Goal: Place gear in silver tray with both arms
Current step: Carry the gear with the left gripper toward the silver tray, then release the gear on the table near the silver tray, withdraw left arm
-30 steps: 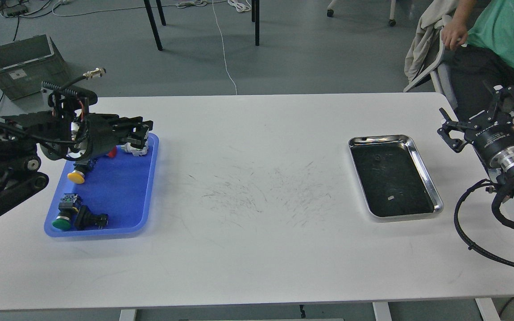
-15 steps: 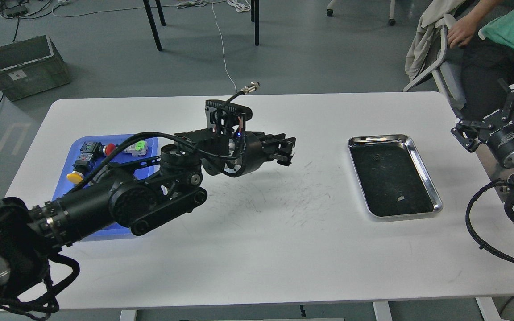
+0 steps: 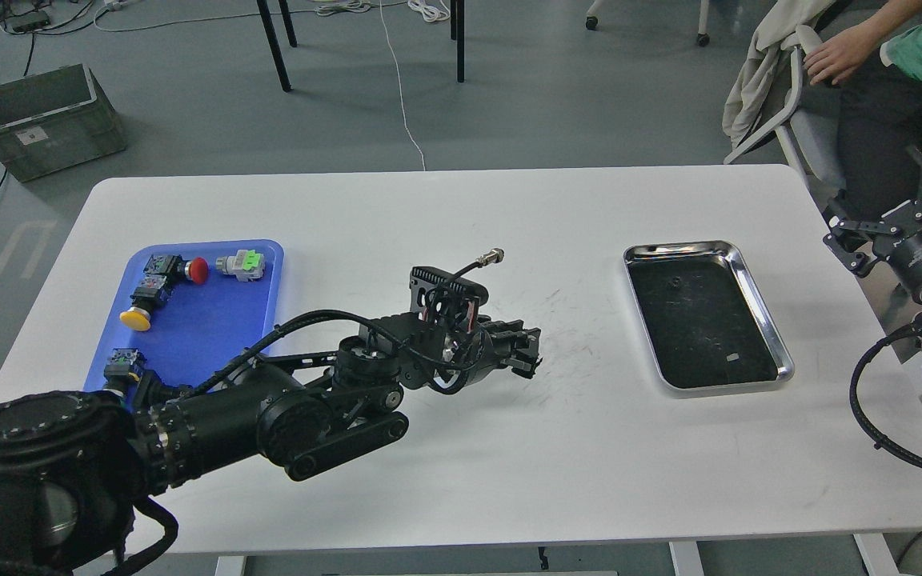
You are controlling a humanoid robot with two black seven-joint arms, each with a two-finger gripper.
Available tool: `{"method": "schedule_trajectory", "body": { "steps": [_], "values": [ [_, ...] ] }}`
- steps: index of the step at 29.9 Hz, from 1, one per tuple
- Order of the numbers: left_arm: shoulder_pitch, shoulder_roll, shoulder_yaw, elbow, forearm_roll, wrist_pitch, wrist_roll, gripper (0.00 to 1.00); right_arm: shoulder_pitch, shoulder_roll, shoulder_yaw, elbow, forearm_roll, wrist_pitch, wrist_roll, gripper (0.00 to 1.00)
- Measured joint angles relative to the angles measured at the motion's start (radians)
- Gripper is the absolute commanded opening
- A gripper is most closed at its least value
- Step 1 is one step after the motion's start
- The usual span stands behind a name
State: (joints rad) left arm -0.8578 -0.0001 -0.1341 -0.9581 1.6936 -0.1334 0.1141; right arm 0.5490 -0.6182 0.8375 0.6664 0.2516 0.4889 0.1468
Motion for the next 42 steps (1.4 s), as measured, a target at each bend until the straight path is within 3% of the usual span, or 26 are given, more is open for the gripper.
{"method": "schedule_trajectory", "body": {
  "steps": [11,16,19,22,23,27,35,42],
  "values": [
    [0.057,0.0,0.015,-0.043,0.0,0.002,-0.011,0.1,-0.002,0.011,0.0,0.002,0.0,0.0,0.002,0.99],
    [0.08,0.0,0.016,-0.044,0.0,0.01,-0.012,0.23,-0.002,0.013,0.0,0.002,0.0,0.0,0.002,0.99],
    [0.081,0.0,0.016,-0.045,0.0,0.021,-0.017,0.36,-0.001,0.013,0.0,0.002,0.0,0.0,0.002,0.99],
    [0.082,0.0,0.016,-0.057,-0.001,0.035,-0.022,0.82,-0.001,0.014,0.0,0.002,0.0,0.0,0.002,0.99],
    [0.082,0.0,0.016,-0.063,-0.003,0.041,-0.023,0.91,-0.001,0.014,0.0,0.002,0.0,0.0,0.002,0.99],
    [0.081,0.0,0.016,-0.074,-0.013,0.053,-0.024,0.97,0.0,0.014,0.0,0.004,0.0,0.0,0.002,0.99],
    [0.066,0.0,-0.006,-0.082,-0.116,0.128,-0.023,0.98,0.0,0.011,0.0,0.004,0.0,0.0,0.002,0.99],
    [0.056,0.0,-0.236,-0.08,-0.189,0.182,-0.018,0.98,0.012,0.013,-0.001,0.007,0.0,0.0,0.002,0.99]
  ]
}}
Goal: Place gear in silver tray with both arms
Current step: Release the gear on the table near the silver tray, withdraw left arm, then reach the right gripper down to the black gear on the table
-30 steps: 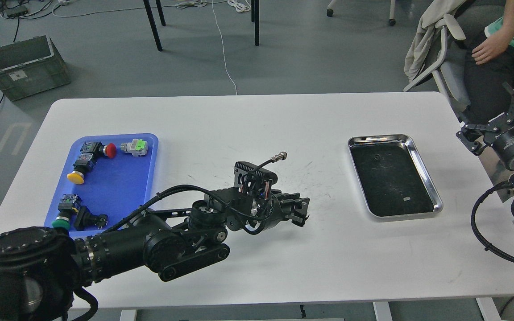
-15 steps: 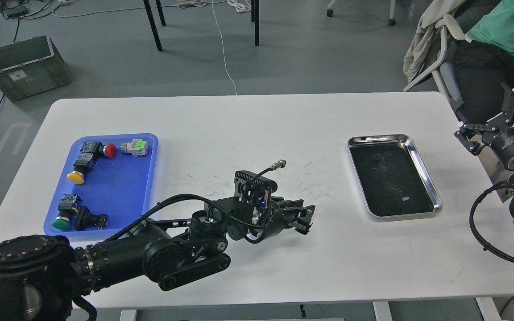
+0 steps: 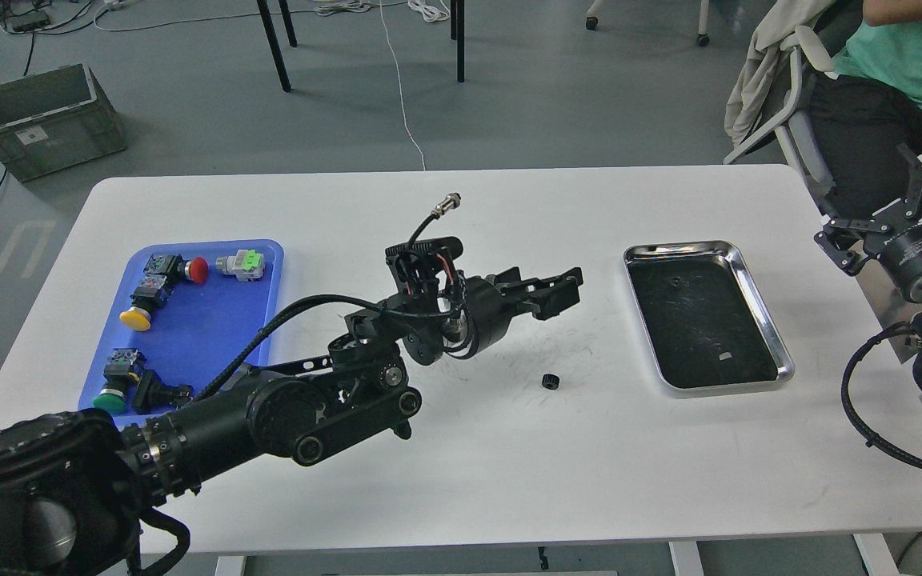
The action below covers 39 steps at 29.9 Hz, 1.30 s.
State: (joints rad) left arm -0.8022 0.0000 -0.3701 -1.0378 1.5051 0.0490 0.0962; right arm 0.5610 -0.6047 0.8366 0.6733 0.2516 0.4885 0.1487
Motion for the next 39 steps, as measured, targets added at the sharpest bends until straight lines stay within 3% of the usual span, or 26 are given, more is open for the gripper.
{"method": "schedule_trajectory", "body": {
  "steps": [5,9,13,20,22,26,33,36,39],
  "values": [
    [0.0,0.027,-0.215,-0.003,-0.134,0.011,-0.014,0.98,0.041,0.0,-0.001,0.007,0.0,0.0,-0.001,0.99],
    [0.0,0.11,-0.361,-0.004,-0.265,0.082,-0.072,0.98,0.105,-0.004,-0.035,0.042,-0.034,0.0,-0.008,0.99],
    [0.002,0.209,-0.456,-0.005,-0.459,0.128,-0.113,0.98,0.206,-0.014,-0.138,0.066,-0.112,-0.001,-0.025,0.99],
    [0.071,0.375,-0.547,0.005,-0.983,0.114,-0.166,0.98,0.328,-0.034,-0.313,0.119,-0.216,-0.011,-0.072,0.99],
    [0.1,0.405,-0.549,0.015,-1.105,0.068,-0.182,0.98,0.361,-0.035,-0.345,0.132,-0.255,-0.011,-0.093,0.99],
    [0.166,0.431,-0.563,0.065,-1.258,-0.102,-0.205,0.98,0.434,-0.039,-0.425,0.161,-0.313,-0.012,-0.126,0.99],
    [0.184,0.42,-0.593,0.298,-1.308,-0.34,-0.289,0.98,0.641,-0.028,-0.715,0.279,-0.358,-0.02,-0.14,0.99],
    [0.176,0.421,-0.594,0.337,-1.326,-0.419,-0.301,0.98,0.706,-0.026,-0.847,0.379,-0.451,-0.051,-0.152,0.99],
    [0.176,0.425,-0.593,0.346,-1.346,-0.442,-0.304,0.98,0.76,-0.005,-0.966,0.447,-0.612,-0.078,-0.181,0.99]
  ]
}}
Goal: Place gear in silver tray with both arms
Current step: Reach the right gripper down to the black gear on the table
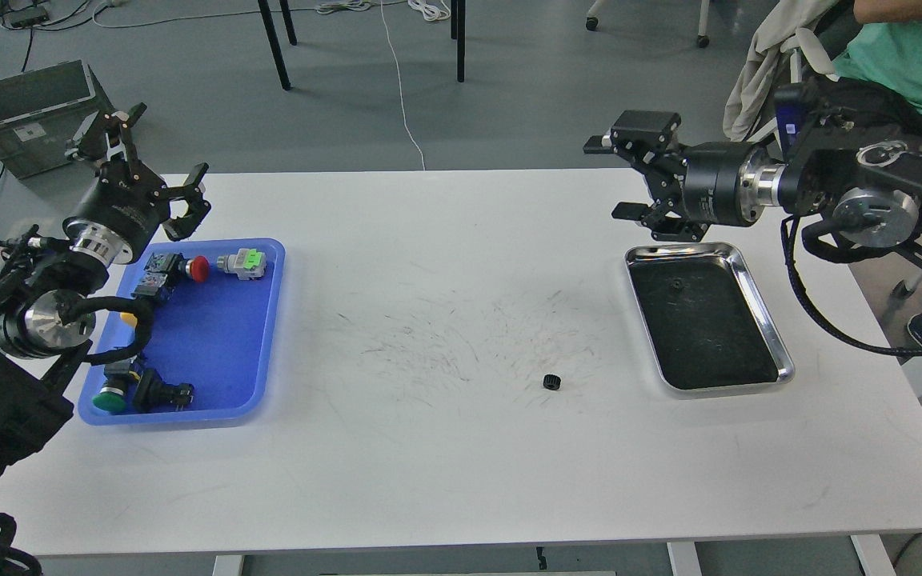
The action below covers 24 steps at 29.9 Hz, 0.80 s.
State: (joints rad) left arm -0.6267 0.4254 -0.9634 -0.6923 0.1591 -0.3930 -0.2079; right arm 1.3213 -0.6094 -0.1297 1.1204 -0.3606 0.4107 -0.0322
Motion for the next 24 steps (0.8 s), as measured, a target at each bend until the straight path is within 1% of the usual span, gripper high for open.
{"method": "schedule_trajectory", "body": {
  "steps": [3,6,10,13,18,24],
  "values": [
    [0.002,0.002,0.001,0.002,-0.005,-0.001,-0.005,0.98,0.06,0.048,-0.114,0.069,-0.141,-0.015,-0.029,0.99],
    [0.007,0.004,0.002,0.006,-0.006,0.005,-0.008,0.98,0.136,0.132,-0.232,0.102,-0.227,-0.022,-0.061,0.99],
    [0.007,0.01,0.003,0.008,-0.006,0.011,-0.006,0.98,0.212,0.268,-0.38,0.109,-0.252,-0.024,-0.096,0.99],
    [0.008,0.024,0.004,0.008,-0.006,0.014,-0.004,0.98,0.244,0.356,-0.444,0.104,-0.252,-0.023,-0.126,0.99],
    [0.01,0.042,0.005,0.008,-0.006,0.014,-0.006,0.98,0.268,0.444,-0.518,0.091,-0.25,-0.012,-0.14,0.98],
    [0.013,0.051,0.003,0.008,-0.006,0.013,-0.01,0.98,0.272,0.495,-0.542,0.063,-0.25,-0.007,-0.141,0.96]
  ]
}}
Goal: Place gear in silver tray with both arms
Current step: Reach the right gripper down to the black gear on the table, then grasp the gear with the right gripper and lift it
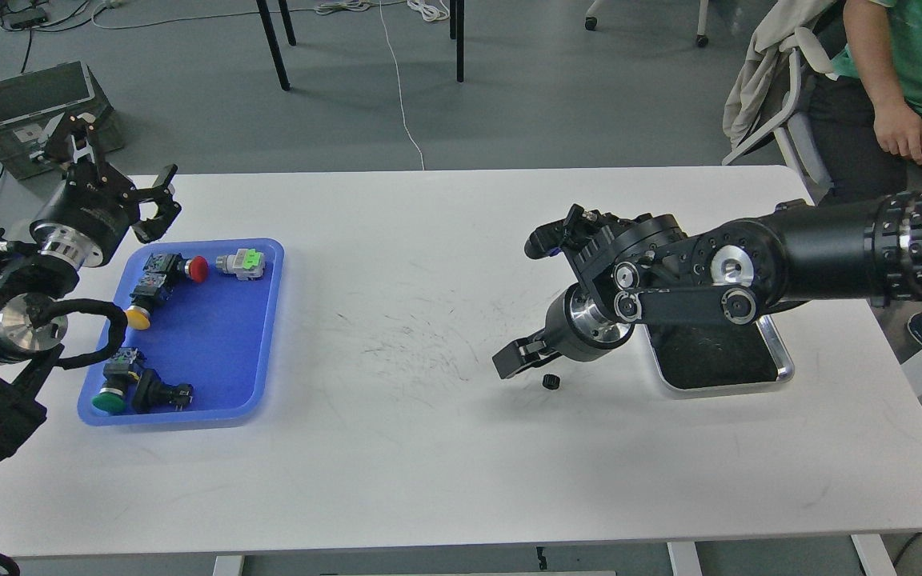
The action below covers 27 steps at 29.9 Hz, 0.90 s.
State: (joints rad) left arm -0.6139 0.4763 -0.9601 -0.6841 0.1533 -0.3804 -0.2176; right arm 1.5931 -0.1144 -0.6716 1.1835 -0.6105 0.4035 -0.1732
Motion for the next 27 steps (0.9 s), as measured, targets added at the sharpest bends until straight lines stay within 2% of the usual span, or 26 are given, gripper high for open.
{"method": "schedule_trajectory", "body": {
  "steps": [6,11,16,24,27],
  "values": [
    [0.003,0.009,0.0,0.0,-0.001,-0.002,-0.001,0.98,0.002,0.059,-0.059,-0.014,0.0,0.001,0.0,0.92],
    [0.005,0.018,-0.001,0.0,-0.002,-0.003,-0.019,0.98,0.0,0.106,-0.092,-0.042,-0.002,0.0,0.0,0.84],
    [0.01,0.024,-0.001,0.0,-0.002,-0.003,-0.026,0.98,-0.005,0.114,-0.11,-0.057,-0.013,0.0,0.0,0.74],
    [0.012,0.025,-0.001,0.0,-0.002,-0.001,-0.028,0.98,-0.02,0.114,-0.136,-0.06,-0.015,0.001,0.0,0.65],
    [0.012,0.025,-0.001,0.0,-0.002,0.0,-0.028,0.98,-0.024,0.114,-0.137,-0.063,-0.017,0.0,0.0,0.53]
  ]
}}
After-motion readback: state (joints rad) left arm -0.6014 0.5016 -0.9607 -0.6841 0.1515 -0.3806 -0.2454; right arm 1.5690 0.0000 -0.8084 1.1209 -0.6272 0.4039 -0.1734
